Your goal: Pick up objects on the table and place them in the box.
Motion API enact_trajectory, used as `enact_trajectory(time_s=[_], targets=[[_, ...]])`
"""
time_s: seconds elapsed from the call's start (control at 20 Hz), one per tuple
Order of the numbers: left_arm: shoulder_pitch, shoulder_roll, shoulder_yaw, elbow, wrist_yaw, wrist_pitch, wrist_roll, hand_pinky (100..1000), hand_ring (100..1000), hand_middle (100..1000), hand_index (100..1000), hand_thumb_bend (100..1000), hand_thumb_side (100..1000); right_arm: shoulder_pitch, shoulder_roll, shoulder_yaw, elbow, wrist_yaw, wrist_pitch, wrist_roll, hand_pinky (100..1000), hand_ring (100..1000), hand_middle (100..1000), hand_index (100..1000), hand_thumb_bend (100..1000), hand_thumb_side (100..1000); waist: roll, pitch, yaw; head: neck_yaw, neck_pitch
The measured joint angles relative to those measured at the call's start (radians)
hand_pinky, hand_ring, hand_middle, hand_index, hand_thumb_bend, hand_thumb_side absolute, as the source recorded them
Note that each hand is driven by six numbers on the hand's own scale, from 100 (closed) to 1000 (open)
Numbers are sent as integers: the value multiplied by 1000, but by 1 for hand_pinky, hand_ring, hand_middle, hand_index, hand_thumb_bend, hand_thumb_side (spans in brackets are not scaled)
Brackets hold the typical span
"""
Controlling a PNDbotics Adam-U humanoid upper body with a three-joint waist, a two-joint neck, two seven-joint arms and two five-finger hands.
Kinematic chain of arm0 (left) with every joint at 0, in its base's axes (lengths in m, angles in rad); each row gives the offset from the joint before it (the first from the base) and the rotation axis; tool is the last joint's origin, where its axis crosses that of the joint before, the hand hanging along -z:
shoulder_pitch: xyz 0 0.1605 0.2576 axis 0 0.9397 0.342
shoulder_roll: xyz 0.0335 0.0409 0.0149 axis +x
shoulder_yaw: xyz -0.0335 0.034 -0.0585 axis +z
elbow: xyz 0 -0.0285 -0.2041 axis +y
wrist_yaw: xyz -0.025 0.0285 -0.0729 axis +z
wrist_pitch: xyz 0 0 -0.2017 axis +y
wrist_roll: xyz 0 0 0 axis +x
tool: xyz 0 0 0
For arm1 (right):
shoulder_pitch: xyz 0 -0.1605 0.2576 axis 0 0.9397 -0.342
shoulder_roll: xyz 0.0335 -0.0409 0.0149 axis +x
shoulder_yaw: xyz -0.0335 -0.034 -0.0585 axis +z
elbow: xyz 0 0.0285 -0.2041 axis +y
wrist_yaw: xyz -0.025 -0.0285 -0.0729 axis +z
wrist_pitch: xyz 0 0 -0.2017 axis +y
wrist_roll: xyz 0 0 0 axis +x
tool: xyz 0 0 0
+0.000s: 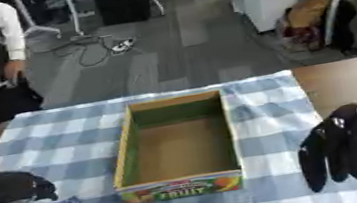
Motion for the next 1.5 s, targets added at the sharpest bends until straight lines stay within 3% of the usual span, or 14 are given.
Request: enact_trajectory(time_s=[0.4,0.9,1.5], targets=[[-14,-29,13,74,18,-12,12,1000,1000,979,991,1000,1000,-8,0,0,0,0,0,0,404,541,509,662,100,1000,0,0,-5,0,4],[-48,-68,19,144,96,23,-23,1000,995,976,996,1000,1000,-17,2,0,0,-7,8,8,404,542,510,662,100,1000,1,0,-16,0,4],[-63,-118,29,174,4,16,-16,1000,993,972,994,1000,1000,-25,10,0,0,-10,11,11,404,542,510,663,100,1000,0,1,-20,0,-27]])
